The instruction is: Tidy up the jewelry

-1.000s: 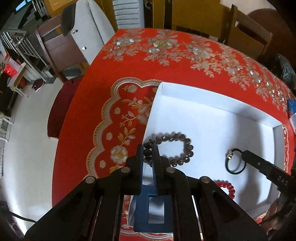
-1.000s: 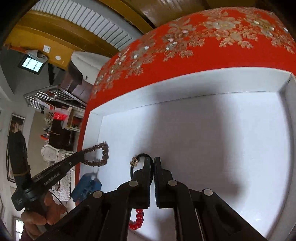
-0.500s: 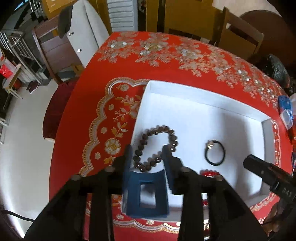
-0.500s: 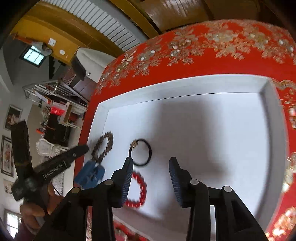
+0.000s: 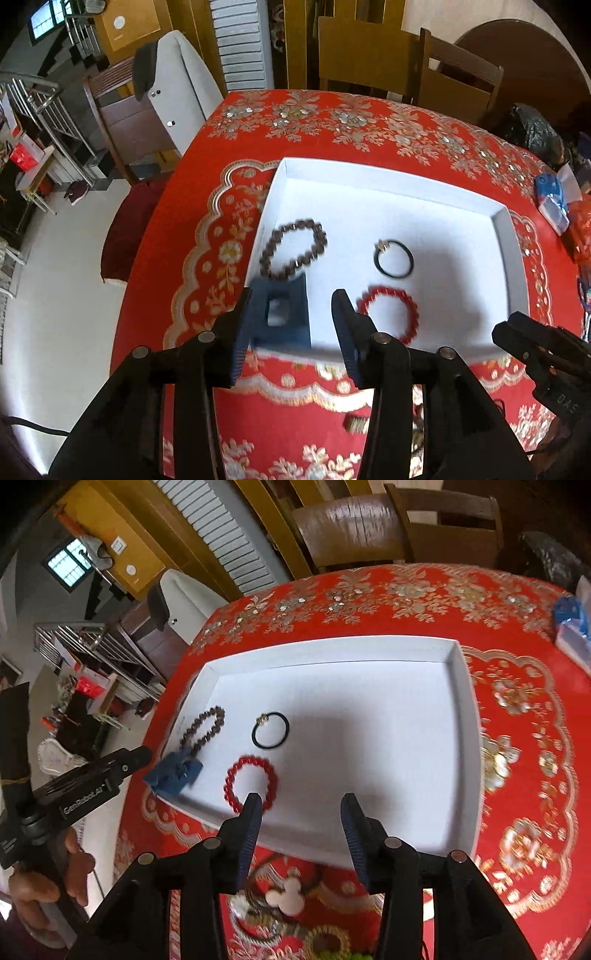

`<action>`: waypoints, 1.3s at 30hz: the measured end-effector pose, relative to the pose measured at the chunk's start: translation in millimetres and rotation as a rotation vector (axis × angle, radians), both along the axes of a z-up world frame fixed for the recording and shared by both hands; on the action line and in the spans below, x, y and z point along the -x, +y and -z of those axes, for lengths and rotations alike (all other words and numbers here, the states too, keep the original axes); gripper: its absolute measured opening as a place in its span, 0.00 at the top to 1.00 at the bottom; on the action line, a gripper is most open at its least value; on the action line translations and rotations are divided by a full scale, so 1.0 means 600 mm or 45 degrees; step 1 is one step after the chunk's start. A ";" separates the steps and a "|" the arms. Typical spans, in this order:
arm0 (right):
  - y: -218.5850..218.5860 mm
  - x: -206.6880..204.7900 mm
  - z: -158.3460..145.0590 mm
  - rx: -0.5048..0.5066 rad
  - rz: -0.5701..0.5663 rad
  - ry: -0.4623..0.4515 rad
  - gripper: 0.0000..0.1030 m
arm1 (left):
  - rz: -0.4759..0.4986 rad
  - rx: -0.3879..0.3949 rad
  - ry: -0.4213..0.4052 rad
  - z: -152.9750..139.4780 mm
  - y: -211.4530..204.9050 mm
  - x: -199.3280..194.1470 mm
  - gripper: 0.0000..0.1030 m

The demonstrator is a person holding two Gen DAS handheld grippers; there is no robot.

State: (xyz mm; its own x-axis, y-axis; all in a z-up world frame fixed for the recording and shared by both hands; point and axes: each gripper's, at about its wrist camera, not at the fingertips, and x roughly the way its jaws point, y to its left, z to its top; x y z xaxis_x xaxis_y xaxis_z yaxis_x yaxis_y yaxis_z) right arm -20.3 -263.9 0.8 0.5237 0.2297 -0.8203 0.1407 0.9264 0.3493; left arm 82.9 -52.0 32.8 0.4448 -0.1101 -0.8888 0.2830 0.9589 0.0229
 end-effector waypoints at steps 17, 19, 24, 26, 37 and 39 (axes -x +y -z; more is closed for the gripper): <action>0.072 0.115 -0.036 0.094 -0.013 -0.056 0.44 | -0.028 0.037 -0.019 -0.008 0.059 0.141 0.59; 0.075 0.126 -0.039 0.097 -0.009 -0.059 0.44 | -0.030 0.042 -0.023 -0.011 0.066 0.152 0.59; 0.086 0.151 -0.046 0.112 -0.006 -0.071 0.44 | -0.019 0.051 -0.041 -0.018 0.077 0.177 0.54; 0.091 0.162 -0.047 0.121 -0.009 -0.074 0.44 | -0.010 0.054 -0.051 -0.019 0.080 0.188 0.53; 0.092 0.207 -0.041 0.144 0.041 -0.062 0.44 | 0.051 0.043 -0.049 -0.012 0.075 0.225 0.53; 0.089 0.211 -0.040 0.140 0.054 -0.060 0.44 | 0.057 0.041 -0.052 -0.012 0.075 0.228 0.53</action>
